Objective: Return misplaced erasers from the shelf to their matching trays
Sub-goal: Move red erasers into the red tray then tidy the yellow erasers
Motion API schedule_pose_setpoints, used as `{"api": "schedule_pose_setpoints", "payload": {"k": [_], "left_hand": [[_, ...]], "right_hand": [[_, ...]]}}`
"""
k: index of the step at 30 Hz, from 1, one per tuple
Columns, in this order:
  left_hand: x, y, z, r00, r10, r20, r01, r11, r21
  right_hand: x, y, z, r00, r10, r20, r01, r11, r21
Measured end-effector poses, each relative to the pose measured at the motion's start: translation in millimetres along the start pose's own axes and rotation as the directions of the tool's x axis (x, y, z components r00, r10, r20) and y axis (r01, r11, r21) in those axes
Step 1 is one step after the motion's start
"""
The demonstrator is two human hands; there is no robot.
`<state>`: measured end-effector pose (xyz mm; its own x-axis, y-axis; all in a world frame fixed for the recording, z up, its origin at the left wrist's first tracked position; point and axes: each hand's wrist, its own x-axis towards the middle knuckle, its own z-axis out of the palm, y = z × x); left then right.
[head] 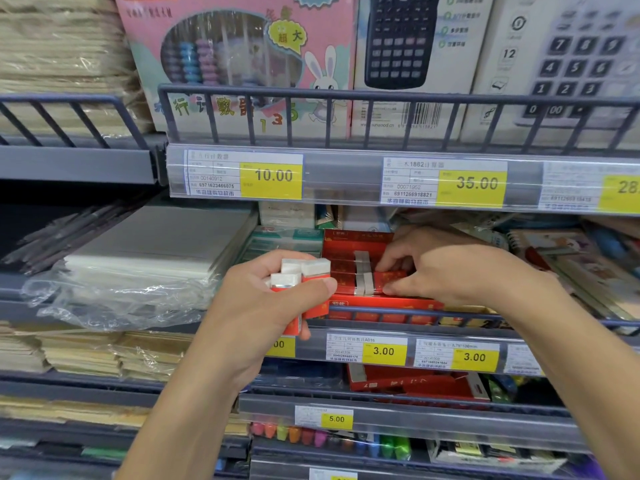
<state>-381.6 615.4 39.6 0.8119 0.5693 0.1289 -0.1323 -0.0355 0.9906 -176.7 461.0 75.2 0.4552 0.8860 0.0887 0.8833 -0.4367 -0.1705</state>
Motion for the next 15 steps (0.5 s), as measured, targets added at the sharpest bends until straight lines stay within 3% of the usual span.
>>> {"api": "schedule_pose_setpoints", "payload": {"k": [6, 11, 15], "left_hand": [[0.0, 1.0, 2.0, 1.0, -0.002, 0.009, 0.002, 1.0, -0.024], [0.6, 0.2, 4.9, 0.999, 0.002, 0.036, -0.001, 1.0, -0.023], [0.2, -0.1, 7.2, 0.999, 0.003, 0.048, -0.002, 1.0, -0.007]], "right_hand": [[-2.6, -1.5, -2.6, 0.999, -0.032, 0.031, 0.032, 0.999, 0.003], [-7.8, -1.9, 0.4, 0.981, -0.191, 0.017, 0.192, 0.98, -0.045], [-9.7, -4.5, -2.0, 0.988, -0.145, 0.047, 0.148, 0.988, -0.051]]}}
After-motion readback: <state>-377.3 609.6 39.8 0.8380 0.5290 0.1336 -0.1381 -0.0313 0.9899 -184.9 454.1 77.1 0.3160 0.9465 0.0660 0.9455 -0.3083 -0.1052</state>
